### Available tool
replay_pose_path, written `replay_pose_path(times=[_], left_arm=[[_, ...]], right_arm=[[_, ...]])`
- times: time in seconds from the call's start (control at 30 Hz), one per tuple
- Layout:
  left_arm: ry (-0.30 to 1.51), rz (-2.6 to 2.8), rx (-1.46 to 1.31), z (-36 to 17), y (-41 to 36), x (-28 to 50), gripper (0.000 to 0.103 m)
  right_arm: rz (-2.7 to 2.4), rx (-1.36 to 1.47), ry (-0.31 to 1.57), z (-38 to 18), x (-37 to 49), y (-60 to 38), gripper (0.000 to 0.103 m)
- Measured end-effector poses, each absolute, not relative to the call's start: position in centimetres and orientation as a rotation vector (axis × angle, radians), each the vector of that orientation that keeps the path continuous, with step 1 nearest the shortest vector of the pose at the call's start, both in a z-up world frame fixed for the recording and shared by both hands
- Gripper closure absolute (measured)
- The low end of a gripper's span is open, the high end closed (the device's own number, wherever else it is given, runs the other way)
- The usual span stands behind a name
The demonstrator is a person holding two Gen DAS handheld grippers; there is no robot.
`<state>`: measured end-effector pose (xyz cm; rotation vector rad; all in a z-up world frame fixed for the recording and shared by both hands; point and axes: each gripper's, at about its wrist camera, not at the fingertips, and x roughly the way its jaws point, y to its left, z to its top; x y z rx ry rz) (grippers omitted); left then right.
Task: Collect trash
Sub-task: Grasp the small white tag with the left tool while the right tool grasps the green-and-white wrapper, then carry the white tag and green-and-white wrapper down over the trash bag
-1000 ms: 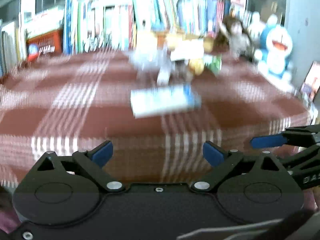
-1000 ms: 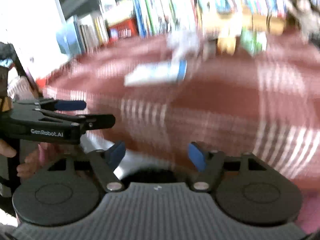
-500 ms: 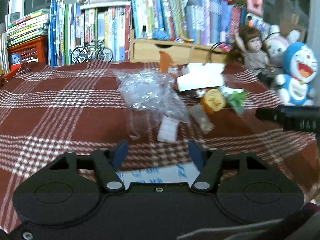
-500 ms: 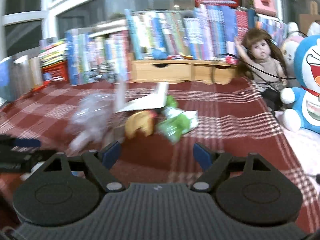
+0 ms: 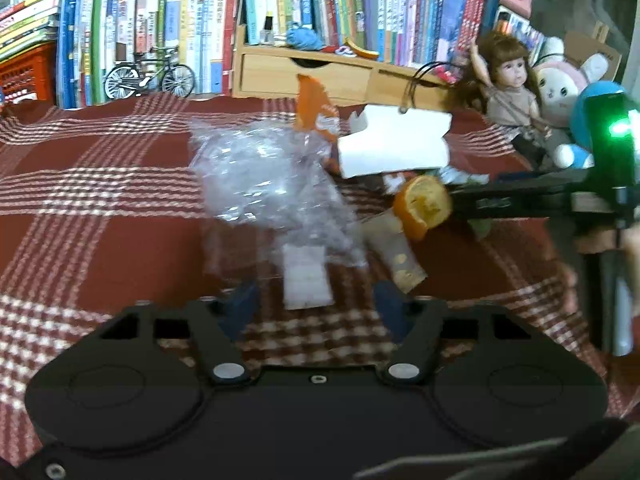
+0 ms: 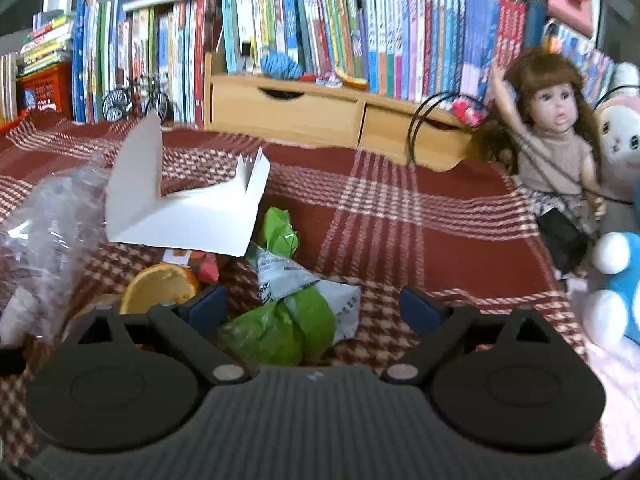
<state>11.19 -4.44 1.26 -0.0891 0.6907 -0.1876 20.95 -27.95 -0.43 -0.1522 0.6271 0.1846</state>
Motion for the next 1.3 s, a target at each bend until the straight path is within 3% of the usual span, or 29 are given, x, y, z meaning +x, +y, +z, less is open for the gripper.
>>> replay_pose_path(times=[0.07,0.1,0.13,0.17,0.8,1.3], left_arm=[[0.687,-0.193,-0.07,1.2,-4.9,11.6,0.038],[0.696,-0.185,-0.051,1.0,-5.2,12.0,0.047],[0.704,-0.168,-0.039,0.8,-5.3,12.3,0.073],[0.71,-0.148,-0.033,0.6,-5.4,12.4,0.082],[0.567,-0.152,-0.05,4.9,-3.3,4.2,0.082],[0.575,-0.155,-0.081,4.4,-0.8,-4.6,0.082]], right_arm=[[0.207,-0.114,0.643,-0.6,21.5,-28.1,0.009],[0.217,-0.091,0.653,-0.5,21.7,-28.2,0.019],[0.219,-0.068,0.66,-0.4,21.7,-28.3,0.027],[0.215,-0.06,0.666,-0.3,21.5,-28.3,0.041],[0.337,0.045,0.539,4.2,10.4,-30.0,0.043],[0.484,0.027,0.527,3.4,0.2,-27.0,0.043]])
